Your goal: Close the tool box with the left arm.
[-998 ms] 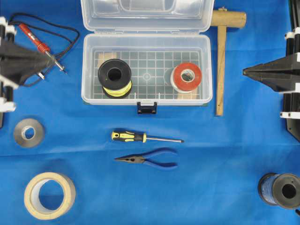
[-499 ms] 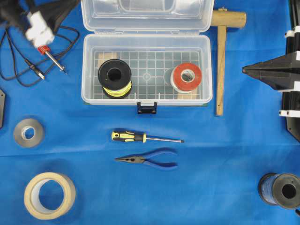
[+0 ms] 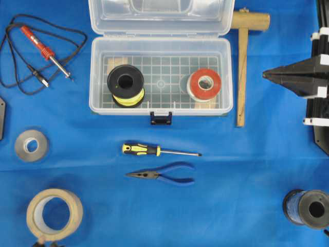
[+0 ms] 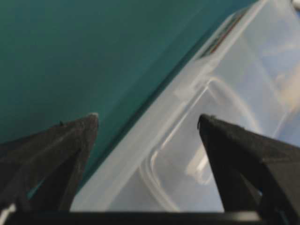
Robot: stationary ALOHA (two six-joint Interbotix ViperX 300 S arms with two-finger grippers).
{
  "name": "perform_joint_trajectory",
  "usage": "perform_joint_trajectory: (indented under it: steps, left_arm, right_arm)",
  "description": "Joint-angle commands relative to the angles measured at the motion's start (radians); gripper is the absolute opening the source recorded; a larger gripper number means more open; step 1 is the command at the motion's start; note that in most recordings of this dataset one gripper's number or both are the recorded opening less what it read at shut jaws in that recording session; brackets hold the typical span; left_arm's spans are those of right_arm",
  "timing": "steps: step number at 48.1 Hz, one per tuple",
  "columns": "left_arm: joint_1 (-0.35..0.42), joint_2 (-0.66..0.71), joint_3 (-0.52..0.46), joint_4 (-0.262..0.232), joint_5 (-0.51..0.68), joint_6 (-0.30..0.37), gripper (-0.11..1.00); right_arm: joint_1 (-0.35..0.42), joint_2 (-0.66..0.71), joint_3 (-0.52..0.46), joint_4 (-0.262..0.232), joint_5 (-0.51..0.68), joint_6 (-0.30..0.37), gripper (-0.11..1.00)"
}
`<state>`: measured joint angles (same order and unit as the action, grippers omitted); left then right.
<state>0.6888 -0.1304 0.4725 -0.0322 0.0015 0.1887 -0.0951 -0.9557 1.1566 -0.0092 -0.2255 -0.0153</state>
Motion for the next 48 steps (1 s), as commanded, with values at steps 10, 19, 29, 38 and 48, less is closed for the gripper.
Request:
perform_joint_trajectory:
  steps: [10, 19, 29, 38, 48]
  left_arm:
    - [0.003, 0.146, -0.153, 0.000, 0.196, 0.032, 0.91]
    - [-0.023, 0.147, -0.150, 0.000, 0.270, 0.026, 0.92]
    - [-0.097, 0.109, -0.135, 0.000, 0.367, 0.018, 0.92]
    - [-0.176, 0.044, -0.117, -0.002, 0.440, -0.002, 0.91]
    - [-0.268, -0.031, -0.078, 0.000, 0.489, -0.031, 0.91]
  right_arm:
    - [-0.005, 0.009, -0.020, 0.000, 0.017, 0.000, 0.00]
    - [-0.008, 0.011, -0.020, -0.002, 0.021, -0.002, 0.00]
    - [-0.009, 0.012, -0.020, -0.006, 0.021, -0.002, 0.00]
    - [-0.009, 0.014, -0.018, -0.009, 0.017, -0.002, 0.00]
    - [-0.009, 0.014, -0.020, -0.009, 0.015, -0.005, 0.00]
